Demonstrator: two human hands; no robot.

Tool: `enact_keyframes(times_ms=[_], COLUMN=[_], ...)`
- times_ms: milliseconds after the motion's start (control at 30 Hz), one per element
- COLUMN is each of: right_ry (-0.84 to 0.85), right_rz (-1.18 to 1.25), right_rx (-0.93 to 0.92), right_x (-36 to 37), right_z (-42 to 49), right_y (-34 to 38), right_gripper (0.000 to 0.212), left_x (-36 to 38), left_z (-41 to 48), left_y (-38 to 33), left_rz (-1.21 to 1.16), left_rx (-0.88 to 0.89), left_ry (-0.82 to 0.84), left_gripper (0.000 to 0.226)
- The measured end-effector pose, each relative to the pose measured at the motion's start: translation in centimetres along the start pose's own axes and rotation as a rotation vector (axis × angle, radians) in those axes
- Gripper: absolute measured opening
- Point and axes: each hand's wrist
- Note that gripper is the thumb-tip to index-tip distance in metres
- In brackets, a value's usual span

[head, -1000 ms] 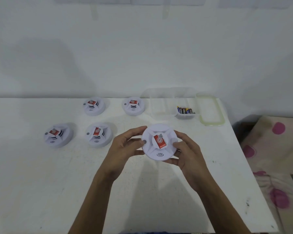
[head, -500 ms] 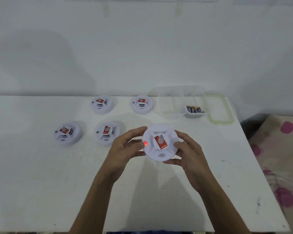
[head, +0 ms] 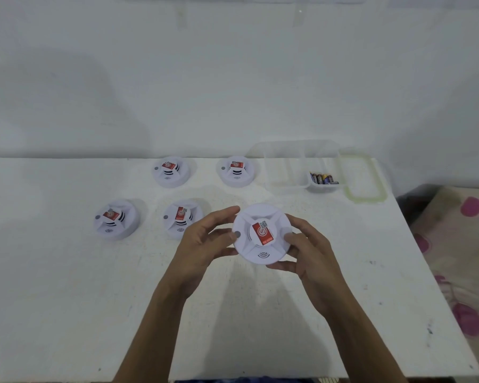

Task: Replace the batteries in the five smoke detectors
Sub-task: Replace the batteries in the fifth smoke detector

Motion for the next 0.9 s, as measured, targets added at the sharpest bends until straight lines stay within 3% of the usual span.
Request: enact_keyframes(times_ms=[900], right_ry=[0.003], right_rz=[-0.016], right_rx=[0.004], right_x=[0.53], right_z=[-0.17], right_y=[-0.13], right_gripper=[0.028], left_x=[-0.4], left_z=[-0.39], left_y=[0.11], left_rz=[-0.011], left_rx=[0.002], left_ry=[-0.007], left_gripper=[0.038])
Point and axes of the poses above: each hand's wrist, its own z-axis towards the middle knuckle, its own x-axis out of the palm, y = z × x, and after that the axes turned 14 degrees about -x, right-handed
